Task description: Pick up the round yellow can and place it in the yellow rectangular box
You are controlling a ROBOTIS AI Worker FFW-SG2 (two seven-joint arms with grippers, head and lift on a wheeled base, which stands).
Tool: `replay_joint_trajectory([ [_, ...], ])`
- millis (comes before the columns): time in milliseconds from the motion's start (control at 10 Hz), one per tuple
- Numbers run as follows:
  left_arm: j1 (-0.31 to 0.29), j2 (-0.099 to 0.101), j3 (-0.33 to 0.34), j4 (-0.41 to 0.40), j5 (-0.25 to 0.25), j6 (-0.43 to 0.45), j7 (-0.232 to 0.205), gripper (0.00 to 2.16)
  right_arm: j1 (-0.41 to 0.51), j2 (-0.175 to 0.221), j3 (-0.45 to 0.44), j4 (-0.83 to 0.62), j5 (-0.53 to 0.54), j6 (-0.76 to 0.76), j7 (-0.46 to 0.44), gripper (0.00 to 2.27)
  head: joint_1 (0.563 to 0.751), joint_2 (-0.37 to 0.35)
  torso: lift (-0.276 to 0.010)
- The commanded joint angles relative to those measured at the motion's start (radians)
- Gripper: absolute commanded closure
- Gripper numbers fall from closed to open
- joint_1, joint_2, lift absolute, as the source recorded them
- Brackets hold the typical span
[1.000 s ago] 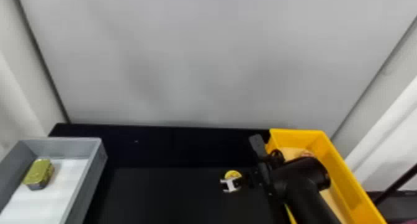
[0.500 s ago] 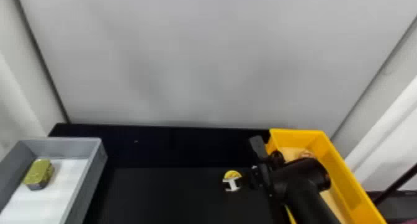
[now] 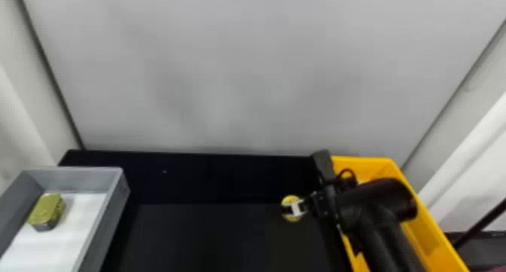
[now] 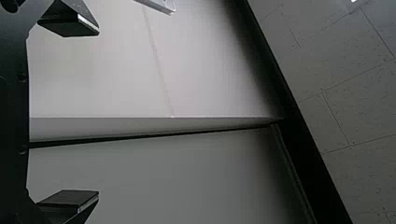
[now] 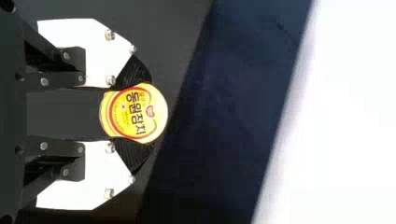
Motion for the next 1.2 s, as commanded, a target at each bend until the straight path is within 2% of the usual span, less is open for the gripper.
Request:
replay_joint_trajectory([
  [0, 0.004, 0.001, 0.001, -0.004, 0.000, 0.009, 0.000, 0.06, -0.004, -0.007, -0.034, -0.381, 0.209, 0.317, 0.144, 0.81, 0.655, -0.164, -0.009],
  [100, 0.002, 0.001, 0.001, -0.004, 0.000, 0.012, -0.002, 0.06, -0.033, -0.011, -0.053, -0.423, 0.360, 0.348, 0.285, 0.81, 0.655, -0.164, -0.009],
  [200, 0.002, 0.003, 0.001, -0.004, 0.000, 0.012, -0.003, 0.06, -0.042, -0.022, -0.065, -0.430, 0.485, 0.348, 0.346, 0.81, 0.655, -0.164, -0.009],
  [500, -0.001, 0.007, 0.000, -0.004, 0.000, 0.012, -0.003, 0.06, -0.007, -0.071, -0.238, -0.423, 0.499, 0.304, 0.343, 0.81, 0.655, -0.164, -0.009],
  [700, -0.001, 0.007, -0.002, -0.004, 0.000, 0.012, -0.003, 0.06, 0.025, -0.067, -0.359, -0.401, 0.459, 0.235, 0.317, 0.81, 0.655, -0.164, -0.009],
  [800, -0.001, 0.007, 0.000, -0.004, 0.000, 0.012, -0.003, 0.06, 0.053, -0.059, -0.421, -0.377, 0.315, 0.187, 0.220, 0.81, 0.655, -0.164, -0.009],
  [900, 0.001, 0.007, 0.001, -0.004, 0.000, 0.009, -0.003, 0.06, 0.082, -0.063, -0.455, -0.344, 0.116, 0.146, 0.070, 0.81, 0.655, -0.164, -0.009],
  [1000, 0.002, 0.007, 0.006, -0.004, 0.000, 0.006, -0.003, 0.06, 0.120, -0.079, -0.479, -0.269, -0.165, 0.069, -0.114, 0.81, 0.655, -0.164, -0.009],
  [1100, 0.004, 0.007, 0.009, -0.004, 0.000, 0.004, -0.003, 0.06, 0.160, -0.103, -0.475, -0.200, -0.374, -0.006, -0.246, 0.81, 0.655, -0.164, -0.009],
])
